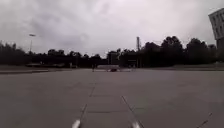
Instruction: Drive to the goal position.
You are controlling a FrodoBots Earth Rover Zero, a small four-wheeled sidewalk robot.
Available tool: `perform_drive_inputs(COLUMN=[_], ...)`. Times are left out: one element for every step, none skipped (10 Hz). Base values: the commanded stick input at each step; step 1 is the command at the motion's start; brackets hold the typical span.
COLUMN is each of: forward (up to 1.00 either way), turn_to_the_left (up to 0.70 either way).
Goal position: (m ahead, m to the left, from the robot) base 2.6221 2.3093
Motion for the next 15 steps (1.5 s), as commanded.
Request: perform_drive_inputs(forward=[0.7, 0.7, 0.7, 0.7, 0.7, 0.7, 0.7, 0.7, 0.7, 0.7, 0.7, 0.7, 0.7, 0.7, 0.7], turn_to_the_left=[0.17, 0.09, 0.02, 0.0, 0.0, 0.0, 0.0, 0.0, 0.0, 0.0, 0.0, 0.0, 0.0, 0.0, 0.0])
